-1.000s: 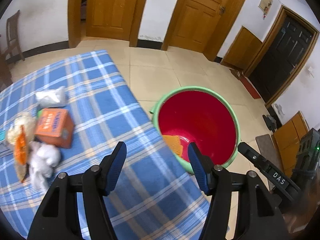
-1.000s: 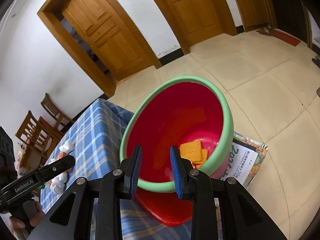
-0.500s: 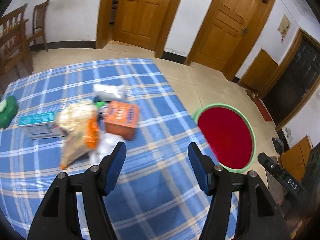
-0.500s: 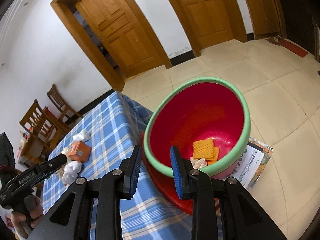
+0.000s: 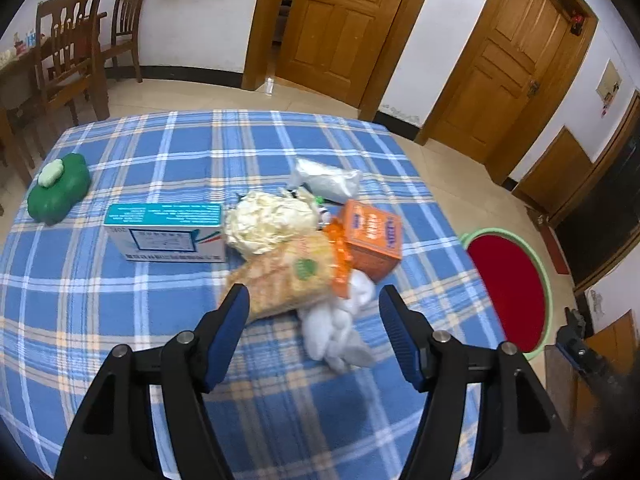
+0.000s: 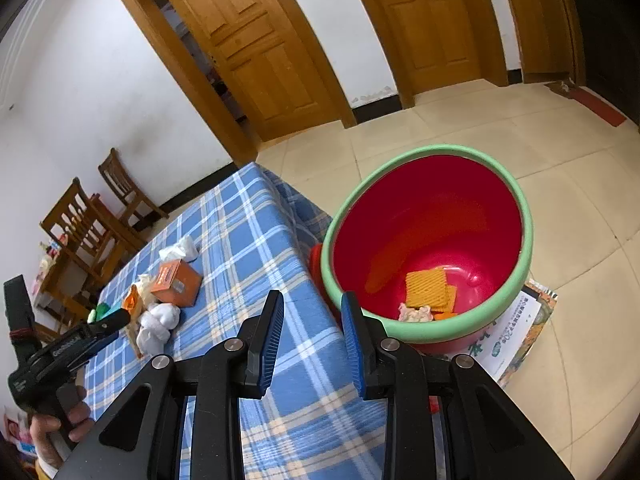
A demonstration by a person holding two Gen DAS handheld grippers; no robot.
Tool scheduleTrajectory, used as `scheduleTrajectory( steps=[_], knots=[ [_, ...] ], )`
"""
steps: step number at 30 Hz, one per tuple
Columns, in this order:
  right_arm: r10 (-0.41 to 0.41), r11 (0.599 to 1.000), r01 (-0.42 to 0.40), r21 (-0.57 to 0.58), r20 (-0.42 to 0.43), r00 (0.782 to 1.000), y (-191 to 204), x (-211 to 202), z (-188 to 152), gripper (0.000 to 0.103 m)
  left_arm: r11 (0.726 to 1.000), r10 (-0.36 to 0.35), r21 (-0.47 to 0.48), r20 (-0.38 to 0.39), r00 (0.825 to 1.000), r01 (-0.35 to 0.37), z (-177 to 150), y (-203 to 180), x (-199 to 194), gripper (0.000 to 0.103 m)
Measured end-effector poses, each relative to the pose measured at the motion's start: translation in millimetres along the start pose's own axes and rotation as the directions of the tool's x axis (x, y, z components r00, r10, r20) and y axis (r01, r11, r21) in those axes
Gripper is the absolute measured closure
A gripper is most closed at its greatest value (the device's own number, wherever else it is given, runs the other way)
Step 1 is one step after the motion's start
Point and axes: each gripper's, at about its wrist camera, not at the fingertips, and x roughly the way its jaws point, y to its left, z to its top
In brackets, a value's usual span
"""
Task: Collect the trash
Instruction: 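Return to the table and grasp the snack bag with the left gripper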
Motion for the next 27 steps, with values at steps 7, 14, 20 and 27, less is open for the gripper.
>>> scheduleTrajectory(
  steps=[7, 14, 20, 27],
  knots=[
    [-0.003, 1.0, 0.003, -0.022, -0.019, 1.0, 12, 5, -3, 0.073, 0.999, 0.036, 0.041, -0.004, 0.999, -0.036, 4, 1, 16, 0.034],
    [-0.004, 0.999, 0.003, -0.033, -0.041, 0.999, 20, 11, -6, 0.073, 0.999, 0.046, 0.008, 0.013, 0.999, -0.046, 9, 14, 15, 0.034],
    [0.008, 0.998, -0.012, -0.059, -0.057, 0.998, 31, 18, -6, 0.073, 0.999, 0.04, -0.024, 0.054, 0.998, -0.039, 12, 28, 2, 0.034],
    [0.028, 0.995, -0.035, -0.098, -0.078, 0.997, 48, 26, -8, 0.073, 0.999, 0.032, -0.019, 0.069, 0.997, -0.03, 13, 36, 2, 0.041]
  ],
)
